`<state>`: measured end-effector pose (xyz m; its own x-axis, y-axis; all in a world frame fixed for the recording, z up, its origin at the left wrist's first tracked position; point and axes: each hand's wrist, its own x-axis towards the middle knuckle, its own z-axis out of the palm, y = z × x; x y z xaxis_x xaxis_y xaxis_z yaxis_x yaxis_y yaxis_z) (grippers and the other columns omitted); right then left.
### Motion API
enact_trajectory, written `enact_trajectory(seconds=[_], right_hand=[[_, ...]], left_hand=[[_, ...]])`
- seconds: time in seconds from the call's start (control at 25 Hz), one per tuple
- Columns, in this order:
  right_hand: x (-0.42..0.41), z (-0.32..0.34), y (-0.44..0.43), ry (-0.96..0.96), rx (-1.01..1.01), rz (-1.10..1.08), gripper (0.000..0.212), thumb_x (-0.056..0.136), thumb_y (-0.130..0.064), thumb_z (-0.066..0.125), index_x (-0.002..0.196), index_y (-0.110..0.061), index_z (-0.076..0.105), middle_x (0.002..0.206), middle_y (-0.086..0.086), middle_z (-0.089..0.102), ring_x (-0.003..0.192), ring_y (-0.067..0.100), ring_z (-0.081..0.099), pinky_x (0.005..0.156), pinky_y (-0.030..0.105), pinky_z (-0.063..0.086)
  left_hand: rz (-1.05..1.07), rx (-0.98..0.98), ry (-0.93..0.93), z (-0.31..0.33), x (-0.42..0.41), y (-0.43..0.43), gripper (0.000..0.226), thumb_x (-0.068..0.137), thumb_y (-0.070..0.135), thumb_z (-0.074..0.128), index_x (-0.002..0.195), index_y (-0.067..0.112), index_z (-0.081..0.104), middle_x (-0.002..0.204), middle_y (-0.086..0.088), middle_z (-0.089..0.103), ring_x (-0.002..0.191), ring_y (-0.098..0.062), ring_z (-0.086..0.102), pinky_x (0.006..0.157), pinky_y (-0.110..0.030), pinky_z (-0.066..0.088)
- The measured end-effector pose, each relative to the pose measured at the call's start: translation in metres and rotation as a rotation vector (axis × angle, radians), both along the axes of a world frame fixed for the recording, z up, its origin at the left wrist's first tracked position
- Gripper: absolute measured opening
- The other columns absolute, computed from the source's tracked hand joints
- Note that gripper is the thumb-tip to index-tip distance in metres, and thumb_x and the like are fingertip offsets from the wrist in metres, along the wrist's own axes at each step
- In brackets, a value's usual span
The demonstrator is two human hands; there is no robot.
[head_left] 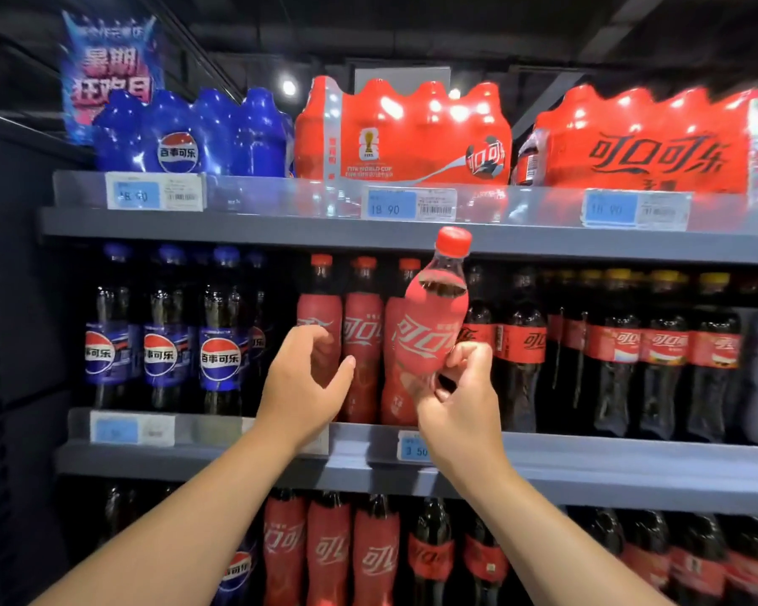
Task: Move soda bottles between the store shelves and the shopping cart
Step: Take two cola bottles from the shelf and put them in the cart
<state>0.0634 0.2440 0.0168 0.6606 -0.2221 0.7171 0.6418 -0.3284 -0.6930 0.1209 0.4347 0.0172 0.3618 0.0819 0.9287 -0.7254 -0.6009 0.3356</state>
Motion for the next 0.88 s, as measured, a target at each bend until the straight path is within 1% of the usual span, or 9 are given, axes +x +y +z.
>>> enact_trajectory(seconds=[0.12,0.2,0.28,0.4,0.48,0.6,0.68,0.76,0.88], right_hand=[[0.01,-0.011,0.002,0.053,-0.031,-0.033,0.049,0.085,-0.006,0.073,0.089,-0.036,0.035,0.078,-0.007,0.063,0.058,0.005,0.055,0.062,0.031,0.054],[0.014,-0.016,0.004,0.06,-0.034,-0.063,0.049,0.085,-0.005,0.072,0.088,-0.035,0.033,0.074,-0.008,0.062,0.053,0.003,0.053,0.052,0.024,0.048],[0.016,-0.017,0.007,0.068,-0.059,-0.097,0.048,0.085,-0.009,0.075,0.087,-0.032,0.033,0.076,-0.006,0.062,0.055,0.001,0.055,0.051,0.014,0.042],[0.018,-0.016,0.012,0.083,-0.149,-0.172,0.047,0.086,-0.018,0.078,0.088,-0.029,0.032,0.076,-0.008,0.059,0.064,-0.003,0.054,0.055,0.013,0.04],[0.019,-0.014,0.014,0.092,-0.169,-0.214,0.047,0.086,-0.021,0.078,0.089,-0.029,0.032,0.073,-0.01,0.053,0.062,-0.003,0.052,0.057,0.012,0.039],[0.022,-0.01,0.015,0.141,-0.172,-0.255,0.044,0.089,-0.025,0.076,0.092,-0.026,0.032,0.074,-0.007,0.052,0.059,0.003,0.049,0.052,0.014,0.037],[0.023,-0.007,0.016,0.182,-0.17,-0.266,0.042,0.09,-0.026,0.074,0.095,-0.024,0.032,0.078,-0.003,0.057,0.061,0.008,0.051,0.05,0.016,0.032],[0.023,-0.006,0.017,0.202,-0.162,-0.265,0.04,0.091,-0.026,0.074,0.097,-0.023,0.034,0.083,-0.001,0.059,0.065,0.011,0.055,0.054,0.022,0.036],[0.025,-0.003,0.018,0.226,-0.179,-0.265,0.04,0.09,-0.025,0.074,0.099,-0.021,0.035,0.089,0.0,0.06,0.073,0.017,0.058,0.06,0.028,0.04]], left_hand=[[0.193,0.018,-0.16,-0.004,0.01,0.007,0.037,0.081,0.037,0.064,0.104,0.008,0.055,0.1,-0.006,0.051,0.09,-0.024,0.051,0.084,-0.031,0.044],[0.242,0.006,-0.151,-0.007,0.013,0.008,0.049,0.078,0.041,0.063,0.111,0.007,0.052,0.113,-0.014,0.047,0.107,-0.03,0.047,0.099,-0.035,0.037],[0.22,0.004,-0.022,-0.008,0.012,0.005,0.062,0.075,0.047,0.062,0.12,0.009,0.045,0.124,-0.017,0.04,0.119,-0.032,0.039,0.107,-0.038,0.03],[0.157,-0.031,0.221,-0.005,0.015,0.006,0.073,0.073,0.042,0.073,0.127,0.01,0.035,0.13,-0.02,0.033,0.125,-0.04,0.036,0.11,-0.048,0.032],[0.128,-0.063,0.266,-0.004,0.017,0.009,0.075,0.074,0.035,0.08,0.128,0.013,0.033,0.131,-0.015,0.031,0.124,-0.037,0.036,0.109,-0.045,0.032],[0.077,-0.096,0.237,-0.003,0.017,0.01,0.072,0.071,0.033,0.082,0.121,0.028,0.03,0.124,-0.001,0.027,0.108,-0.02,0.038,0.098,-0.035,0.035],[0.057,-0.115,0.256,-0.001,0.018,0.009,0.072,0.071,0.033,0.082,0.118,0.032,0.028,0.127,-0.001,0.03,0.103,-0.016,0.037,0.094,-0.034,0.036],[0.048,-0.13,0.272,-0.001,0.018,0.01,0.073,0.07,0.033,0.083,0.118,0.032,0.028,0.128,-0.003,0.033,0.101,-0.015,0.038,0.091,-0.033,0.037],[0.008,-0.159,0.259,-0.002,0.018,0.012,0.076,0.069,0.03,0.083,0.123,0.035,0.028,0.122,0.004,0.033,0.1,-0.008,0.037,0.09,-0.029,0.036]])
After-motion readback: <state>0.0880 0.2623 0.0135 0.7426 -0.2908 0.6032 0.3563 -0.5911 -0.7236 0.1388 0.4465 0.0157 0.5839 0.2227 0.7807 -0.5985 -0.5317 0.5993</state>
